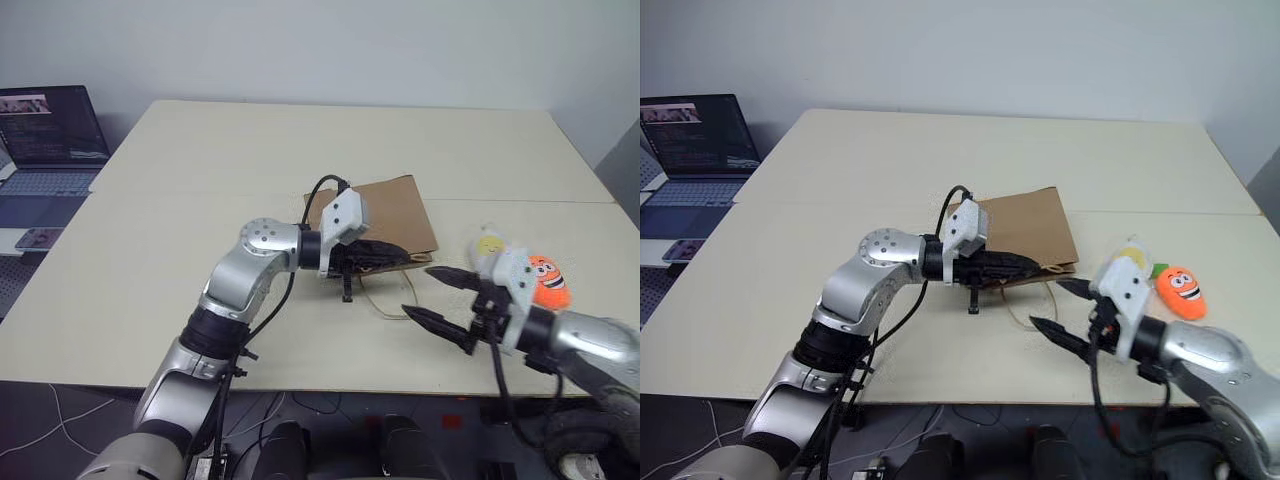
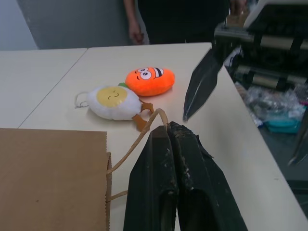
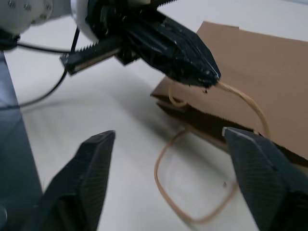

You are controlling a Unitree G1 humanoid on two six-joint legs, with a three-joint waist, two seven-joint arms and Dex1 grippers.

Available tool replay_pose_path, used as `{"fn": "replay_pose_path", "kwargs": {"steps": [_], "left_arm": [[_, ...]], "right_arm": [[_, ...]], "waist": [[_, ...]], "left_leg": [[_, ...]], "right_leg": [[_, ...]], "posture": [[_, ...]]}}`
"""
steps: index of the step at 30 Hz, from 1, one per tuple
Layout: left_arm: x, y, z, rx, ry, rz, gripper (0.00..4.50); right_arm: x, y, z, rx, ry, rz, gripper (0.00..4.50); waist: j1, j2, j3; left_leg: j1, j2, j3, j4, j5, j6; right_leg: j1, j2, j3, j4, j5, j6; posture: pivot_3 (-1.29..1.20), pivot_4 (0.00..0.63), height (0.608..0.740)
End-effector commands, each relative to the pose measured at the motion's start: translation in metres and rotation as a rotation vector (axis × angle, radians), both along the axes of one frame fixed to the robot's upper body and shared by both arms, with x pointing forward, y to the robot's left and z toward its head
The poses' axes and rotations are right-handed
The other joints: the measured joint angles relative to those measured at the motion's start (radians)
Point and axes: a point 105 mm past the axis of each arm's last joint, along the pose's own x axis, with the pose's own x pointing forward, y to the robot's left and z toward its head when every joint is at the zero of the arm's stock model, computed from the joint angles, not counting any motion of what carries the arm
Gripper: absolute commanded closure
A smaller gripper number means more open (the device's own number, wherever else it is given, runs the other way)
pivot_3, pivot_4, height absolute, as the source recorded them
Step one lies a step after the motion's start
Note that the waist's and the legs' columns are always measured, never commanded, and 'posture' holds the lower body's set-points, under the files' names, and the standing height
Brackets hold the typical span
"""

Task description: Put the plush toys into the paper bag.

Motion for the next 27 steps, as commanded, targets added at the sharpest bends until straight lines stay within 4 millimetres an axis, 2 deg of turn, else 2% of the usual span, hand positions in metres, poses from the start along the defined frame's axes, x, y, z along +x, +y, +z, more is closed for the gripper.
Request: {"fn": "replay_pose_path", "kwargs": {"steps": [1, 8, 18, 27], "left_arm": [[0.0, -0.001, 0.022, -0.058, -0.01, -0.011, 4.5], [-0.002, 0.002, 0.042, -0.128, 0.062, -0.045, 4.5], [-0.006, 0.003, 0.049, -0.134, 0.107, -0.064, 4.5], [0.003, 0.007, 0.068, -0.211, 0.195, -0.03, 4.5]], "right_arm": [[0.007, 0.01, -0.003, 0.032, 0.011, -0.033, 1.96], [0.028, 0.027, -0.015, 0.051, 0.005, -0.122, 4.45], [0.069, 0.032, -0.019, 0.06, -0.09, -0.318, 4.49], [0.098, 0.045, -0.032, 0.045, -0.209, -0.444, 4.49]], "waist": [[0.0, 0.0, 0.0], [0.0, 0.0, 0.0], [-0.001, 0.0, 0.0], [-0.003, 0.0, 0.0]], "left_leg": [[-0.001, 0.0, 0.0, 0.0, 0.0, 0.0], [-0.001, 0.0, 0.0, 0.0, 0.0, 0.0], [0.0, 0.0, 0.0, -0.002, 0.0, 0.0], [0.0, 0.0, 0.0, -0.002, 0.0, 0.0]], "right_leg": [[-0.001, 0.0, 0.0, 0.0, 0.0, 0.0], [-0.001, 0.0, 0.0, 0.0, 0.0, 0.0], [-0.002, 0.0, 0.0, 0.0, 0.0, 0.0], [-0.002, 0.0, 0.0, 0.0, 0.0, 0.0]], "posture": [[0.0, 0.15, 0.74], [0.0, 0.15, 0.74], [0.0, 0.15, 0.74], [0.0, 0.15, 0.74]]}}
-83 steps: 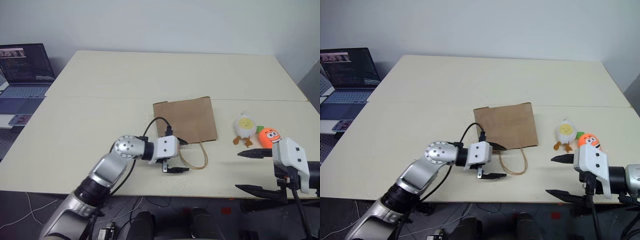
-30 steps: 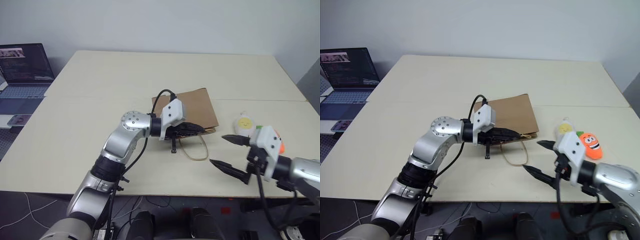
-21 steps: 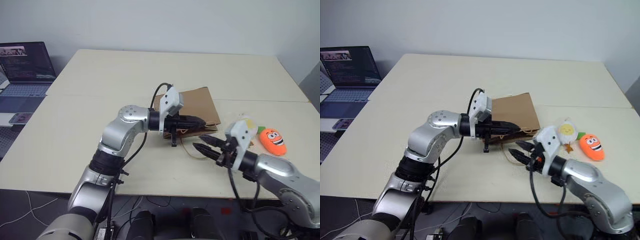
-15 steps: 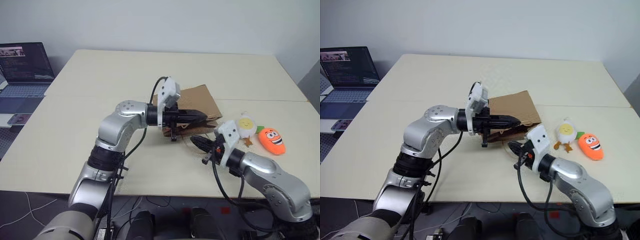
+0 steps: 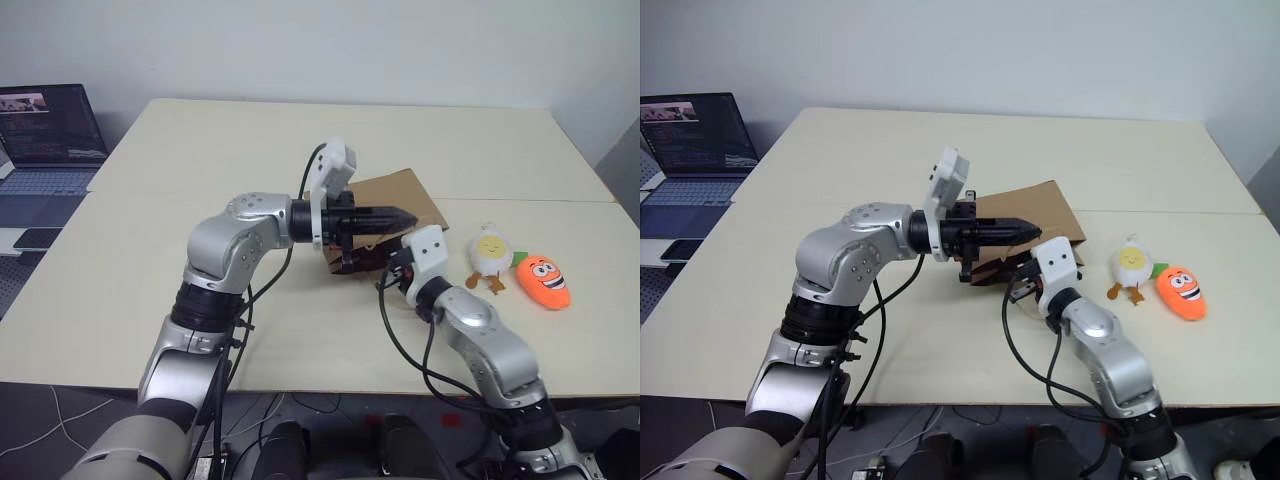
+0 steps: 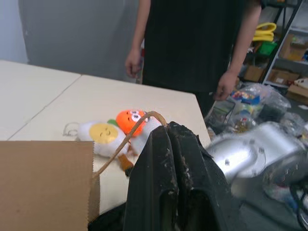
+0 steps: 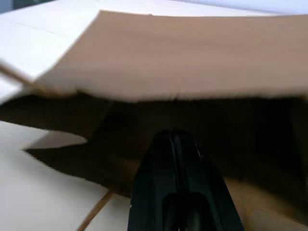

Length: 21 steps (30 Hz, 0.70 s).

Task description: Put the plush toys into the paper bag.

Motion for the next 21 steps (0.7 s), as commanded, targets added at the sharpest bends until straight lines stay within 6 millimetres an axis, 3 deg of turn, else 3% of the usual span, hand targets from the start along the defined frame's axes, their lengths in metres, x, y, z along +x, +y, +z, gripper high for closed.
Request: {"fn": "replay_pose_path", "kwargs": {"steps": [1, 7, 12, 16, 21], "left_arm": [[0.0, 0.002, 0.015, -0.048, 0.013, -0.002, 4.5], [-0.001, 0.005, 0.017, -0.055, 0.067, -0.005, 4.5], [0.013, 0.013, 0.02, -0.049, 0.052, 0.076, 4.5], [0.031, 0.025, 0.041, -0.071, -0.022, 0.172, 4.5], [0.036, 0.029, 0.069, -0.096, -0.122, 0.207, 4.5]], "right_arm": [[0.01, 0.005, 0.01, -0.001, -0.108, -0.04, 4.49], [0.025, 0.018, 0.009, 0.018, -0.157, -0.077, 4.49], [0.035, 0.015, -0.023, 0.027, -0.041, -0.14, 4.49], [0.033, 0.013, -0.039, 0.051, 0.021, -0.162, 4.49], [0.03, 0.022, -0.048, 0.052, 0.059, -0.142, 4.49]], "waist": [[-0.001, 0.0, 0.0], [-0.003, 0.0, 0.0], [-0.005, 0.0, 0.0], [-0.006, 0.0, 0.0], [-0.008, 0.0, 0.0]], "left_leg": [[0.0, 0.0, 0.0, 0.0, 0.0, 0.0], [0.0, 0.0, -0.001, -0.002, 0.0, 0.0], [0.001, 0.0, -0.002, -0.004, 0.0, -0.001], [0.0, -0.001, -0.003, -0.005, 0.0, -0.001], [0.001, -0.001, -0.003, -0.005, 0.0, -0.001]], "right_leg": [[0.0, 0.0, 0.0, 0.0, 0.0, 0.0], [-0.001, 0.0, 0.0, 0.0, 0.0, 0.0], [-0.001, 0.0, 0.001, 0.0, 0.0, 0.0], [-0.001, 0.0, 0.001, 0.0, 0.0, 0.0], [-0.001, 0.0, 0.001, 0.0, 0.0, 0.0]], "posture": [[0.0, 0.15, 0.74], [0.0, 0.15, 0.74], [0.0, 0.15, 0.74], [0.0, 0.15, 0.74], [0.0, 0.15, 0.74]]}}
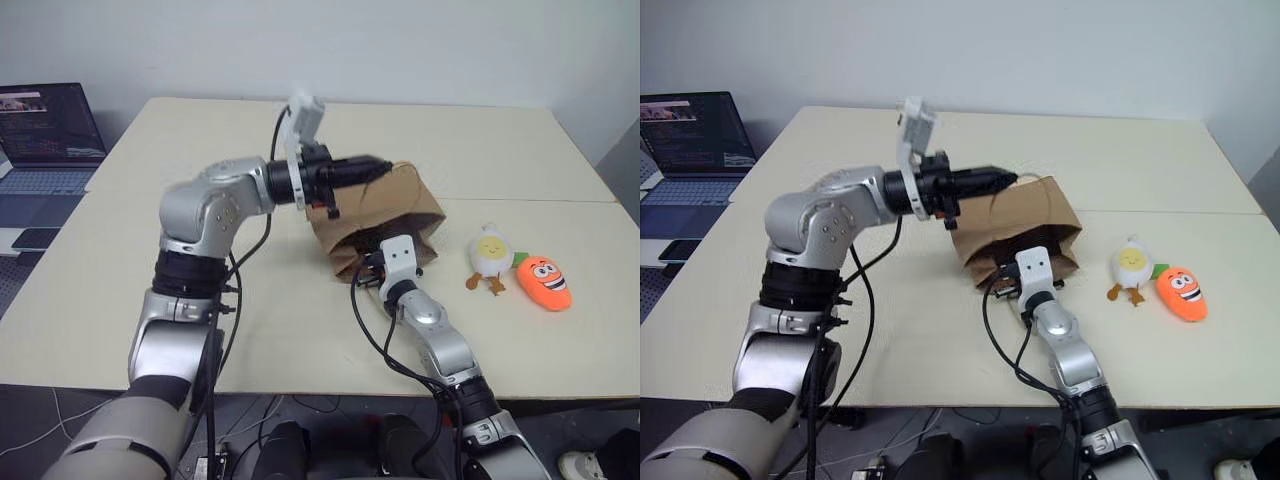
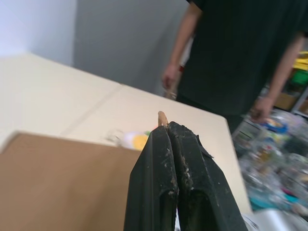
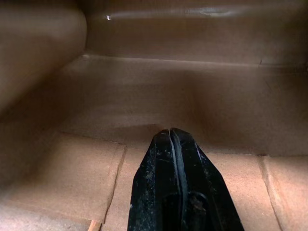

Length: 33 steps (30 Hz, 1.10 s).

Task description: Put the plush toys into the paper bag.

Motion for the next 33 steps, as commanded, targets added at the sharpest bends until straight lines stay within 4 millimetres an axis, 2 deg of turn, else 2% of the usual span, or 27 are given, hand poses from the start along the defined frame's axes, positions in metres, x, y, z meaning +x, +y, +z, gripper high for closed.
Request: {"fn": "replay_pose_path", "kwargs": {"steps": [1, 9, 15, 19, 26, 33], "left_arm": [[-0.002, 0.004, 0.035, -0.029, -0.134, 0.02, 4.5], [-0.012, 0.0, 0.064, 0.005, -0.31, 0.009, 4.5], [-0.012, -0.003, 0.068, 0.055, -0.394, 0.023, 4.5], [-0.01, -0.004, 0.058, 0.078, -0.386, 0.031, 4.5], [-0.015, -0.007, 0.043, 0.098, -0.367, 0.007, 4.5], [-0.019, -0.013, 0.03, 0.088, -0.326, -0.004, 4.5]], "right_arm": [[-0.003, 0.005, -0.006, 0.008, 0.025, 0.003, 4.49], [-0.007, 0.015, -0.013, 0.015, 0.061, 0.032, 4.49], [-0.009, 0.019, -0.015, 0.005, 0.067, 0.063, 4.49], [-0.01, 0.022, -0.012, -0.01, 0.055, 0.098, 4.49], [-0.01, 0.024, 0.01, -0.026, -0.001, 0.161, 4.49], [-0.015, 0.014, 0.048, -0.033, -0.076, 0.21, 4.49]], "waist": [[-0.001, 0.0, 0.0], [-0.013, 0.0, 0.0], [-0.016, 0.0, 0.0], [-0.017, 0.0, 0.0], [-0.017, 0.0, 0.0], [-0.015, 0.0, 0.0]], "left_leg": [[0.0, 0.0, 0.0, 0.0, 0.0, 0.0], [0.001, 0.0, 0.0, -0.001, 0.0, 0.0], [0.001, 0.0, 0.0, -0.002, 0.0, 0.0], [0.001, 0.0, 0.0, -0.002, 0.0, 0.0], [0.001, 0.0, -0.001, -0.002, 0.0, 0.0], [0.0, 0.0, -0.002, -0.001, 0.0, 0.0]], "right_leg": [[0.0, 0.0, 0.0, 0.0, 0.0, 0.0], [0.0, 0.0, -0.001, 0.001, 0.0, 0.0], [0.0, 0.0, -0.001, 0.001, 0.0, 0.0], [0.0, 0.0, -0.001, 0.001, 0.0, 0.0], [0.0, 0.0, 0.0, 0.001, 0.0, 0.0], [0.0, 0.0, 0.0, 0.001, 0.0, 0.0]], "posture": [[0.0, 0.15, 0.74], [0.0, 0.15, 0.74], [0.0, 0.15, 0.74], [0.0, 0.15, 0.74], [0.0, 0.15, 0.74], [0.0, 0.15, 0.74]]}}
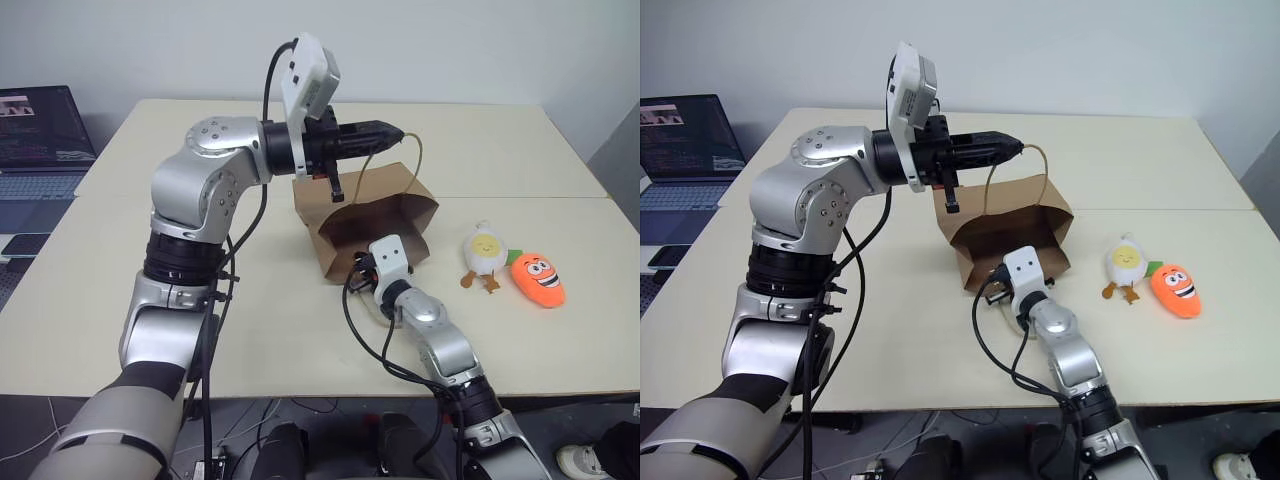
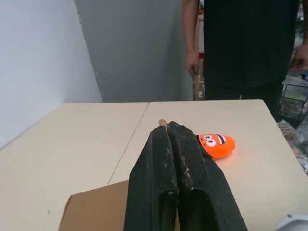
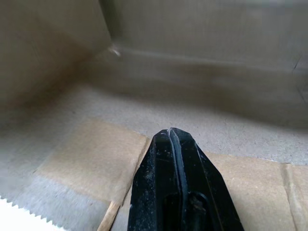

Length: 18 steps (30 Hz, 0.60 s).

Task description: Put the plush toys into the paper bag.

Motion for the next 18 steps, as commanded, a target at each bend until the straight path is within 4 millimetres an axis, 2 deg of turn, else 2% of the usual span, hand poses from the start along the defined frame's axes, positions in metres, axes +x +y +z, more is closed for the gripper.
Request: {"fn": "replay_pose_path", "kwargs": {"steps": [1, 8, 13, 15, 18], "left_arm": [[-0.01, -0.005, 0.007, -0.021, -0.03, -0.023, 4.5], [-0.013, -0.014, 0.001, -0.04, -0.002, -0.038, 4.5], [-0.014, -0.02, -0.001, -0.049, 0.004, -0.052, 4.5], [-0.016, -0.022, -0.002, -0.053, 0.013, -0.063, 4.5], [-0.02, -0.024, -0.005, -0.062, 0.037, -0.084, 4.5]], "right_arm": [[-0.006, 0.0, 0.037, 0.021, -0.085, 0.052, 4.49], [-0.029, -0.016, 0.071, -0.06, -0.085, 0.183, 4.49], [-0.057, -0.034, 0.091, -0.128, -0.061, 0.312, 4.49], [-0.068, -0.055, 0.104, -0.139, -0.047, 0.331, 4.49], [-0.073, -0.086, 0.118, -0.157, -0.034, 0.276, 3.9]], "waist": [[0.0, 0.0, 0.0], [0.003, 0.0, 0.0], [0.008, 0.0, 0.0], [0.01, 0.0, 0.0], [0.013, 0.0, 0.0]], "left_leg": [[0.0, 0.0, 0.0, 0.0, 0.0, 0.0], [-0.001, -0.001, -0.001, 0.0, 0.0, 0.0], [-0.001, -0.001, -0.002, 0.0, 0.0, 0.0], [-0.001, -0.001, -0.002, 0.0, 0.0, 0.0], [-0.002, -0.001, -0.002, 0.0, 0.0, 0.0]], "right_leg": [[0.0, 0.0, 0.0, 0.0, 0.0, 0.0], [0.0, 0.0, 0.0, 0.0, 0.0, 0.0], [0.0, 0.0, -0.001, -0.001, 0.0, 0.0], [0.0, 0.0, -0.001, -0.001, 0.0, 0.0], [0.001, 0.0, -0.001, -0.002, 0.0, 0.0]], "posture": [[0.0, 0.15, 0.74], [0.0, 0.15, 0.74], [0.0, 0.15, 0.74], [0.0, 0.15, 0.74], [0.0, 0.15, 0.74]]}}
